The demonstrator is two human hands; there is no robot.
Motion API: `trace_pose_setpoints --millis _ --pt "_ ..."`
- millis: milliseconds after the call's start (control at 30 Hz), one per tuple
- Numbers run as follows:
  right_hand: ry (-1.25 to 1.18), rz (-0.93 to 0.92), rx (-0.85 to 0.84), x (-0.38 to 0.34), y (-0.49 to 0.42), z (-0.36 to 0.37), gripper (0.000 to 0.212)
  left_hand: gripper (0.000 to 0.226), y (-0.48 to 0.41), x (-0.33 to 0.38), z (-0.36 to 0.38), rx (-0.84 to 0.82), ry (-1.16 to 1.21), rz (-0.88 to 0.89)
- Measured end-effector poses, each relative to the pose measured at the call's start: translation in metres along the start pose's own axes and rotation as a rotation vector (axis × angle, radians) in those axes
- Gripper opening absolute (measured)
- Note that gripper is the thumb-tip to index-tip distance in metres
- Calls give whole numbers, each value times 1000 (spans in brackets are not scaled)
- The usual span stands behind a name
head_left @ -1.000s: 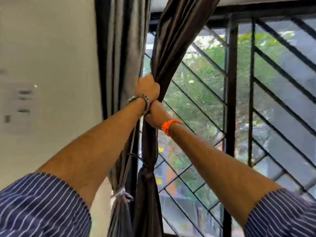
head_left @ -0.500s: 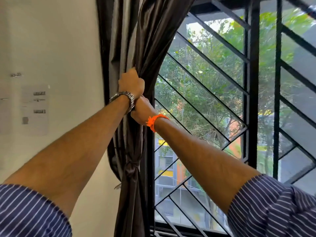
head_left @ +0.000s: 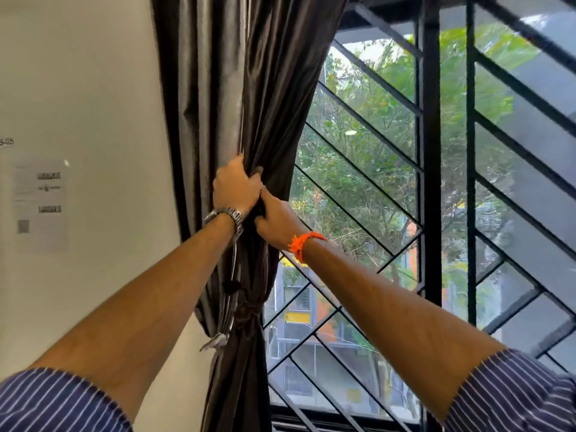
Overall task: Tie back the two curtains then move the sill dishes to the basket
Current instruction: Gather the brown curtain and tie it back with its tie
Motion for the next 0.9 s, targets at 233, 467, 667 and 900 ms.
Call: trace_pose_setpoints --millis 233,467,667,900 --pt "101 -23 -79 46 36 -13 71 30 49 -3 35 0 -21 20" --pt "205 -98 -193 90 75 -35 86 77 99 8 61 -21 -226 33" --pt "233 -154 -221 121 104 -60 84 93 122 25 74 -51 -666 446" --pt "463 -205 -181 173 128 -90 89 90 158 67 92 -114 -710 543"
Point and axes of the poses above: each hand's wrist, its own y-axis away from the middle knuckle, its own z-axis out of the palm, x = y × z, the point moved 2 cm from there along -y, towards the middle knuckle, and after that the axes turned 5 degrees about y, right-handed, at the moved point
